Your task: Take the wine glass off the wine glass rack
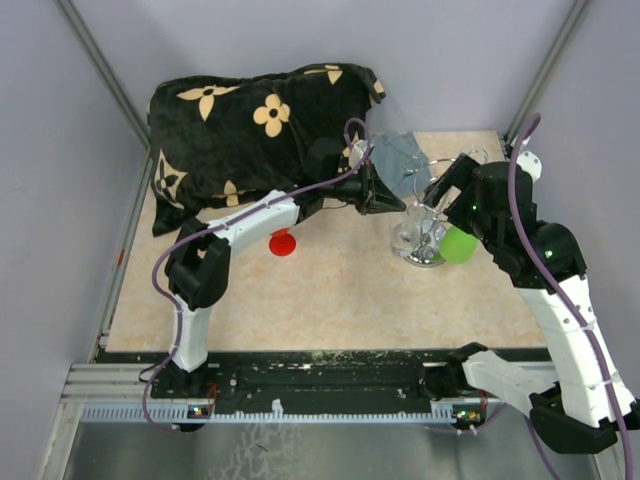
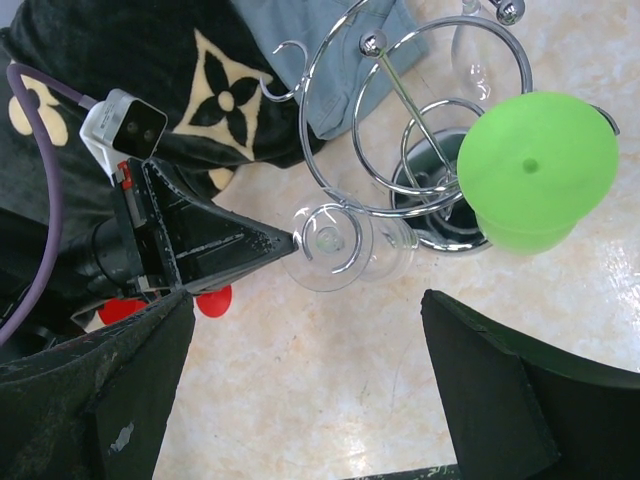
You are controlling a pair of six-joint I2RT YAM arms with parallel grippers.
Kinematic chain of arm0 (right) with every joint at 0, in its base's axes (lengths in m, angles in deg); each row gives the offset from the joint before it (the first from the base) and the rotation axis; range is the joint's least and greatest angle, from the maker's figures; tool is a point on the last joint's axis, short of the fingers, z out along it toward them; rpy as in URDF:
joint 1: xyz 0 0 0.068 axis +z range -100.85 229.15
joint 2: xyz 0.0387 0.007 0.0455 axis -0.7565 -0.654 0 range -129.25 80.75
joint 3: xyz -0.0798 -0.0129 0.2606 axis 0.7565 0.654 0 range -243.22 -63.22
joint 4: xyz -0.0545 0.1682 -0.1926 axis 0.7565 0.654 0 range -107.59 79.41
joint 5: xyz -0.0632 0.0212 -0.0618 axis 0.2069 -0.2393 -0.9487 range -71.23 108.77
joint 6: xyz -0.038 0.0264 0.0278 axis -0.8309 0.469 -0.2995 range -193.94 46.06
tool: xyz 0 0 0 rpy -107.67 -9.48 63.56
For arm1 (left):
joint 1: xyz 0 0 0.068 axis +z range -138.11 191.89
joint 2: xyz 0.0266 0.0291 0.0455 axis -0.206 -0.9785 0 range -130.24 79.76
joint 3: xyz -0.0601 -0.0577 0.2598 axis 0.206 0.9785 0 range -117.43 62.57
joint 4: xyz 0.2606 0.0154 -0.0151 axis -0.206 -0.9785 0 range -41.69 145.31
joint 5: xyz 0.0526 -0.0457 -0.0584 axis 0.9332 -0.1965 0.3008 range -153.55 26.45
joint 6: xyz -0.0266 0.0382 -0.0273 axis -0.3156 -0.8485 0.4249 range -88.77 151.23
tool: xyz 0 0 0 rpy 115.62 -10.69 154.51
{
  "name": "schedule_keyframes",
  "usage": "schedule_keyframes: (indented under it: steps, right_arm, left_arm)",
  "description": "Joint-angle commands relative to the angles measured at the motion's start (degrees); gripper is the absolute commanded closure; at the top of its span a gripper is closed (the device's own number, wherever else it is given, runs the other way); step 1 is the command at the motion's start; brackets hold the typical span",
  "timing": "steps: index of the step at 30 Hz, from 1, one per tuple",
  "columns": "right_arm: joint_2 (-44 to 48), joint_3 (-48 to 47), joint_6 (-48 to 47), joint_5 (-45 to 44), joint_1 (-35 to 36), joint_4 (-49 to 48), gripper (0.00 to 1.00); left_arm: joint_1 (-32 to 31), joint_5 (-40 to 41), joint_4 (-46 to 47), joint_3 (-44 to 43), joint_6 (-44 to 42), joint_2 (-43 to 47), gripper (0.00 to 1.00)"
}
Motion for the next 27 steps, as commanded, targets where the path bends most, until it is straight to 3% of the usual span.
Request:
schedule_keyframes:
  steps: [1,27]
  right_arm:
    - [0.39,-0.10,0.14,0.05,-0.32,-2.46,0.05]
    - [1.11,1.13,0.34,0.59,-0.32,-2.78,0.04]
  left_arm:
    - [-0.32,-0.98,0.15,-1.42,0.39,3.37,1.00]
    - [-1.55,-3.29,5.50,0.89,3.44,5.41,1.00]
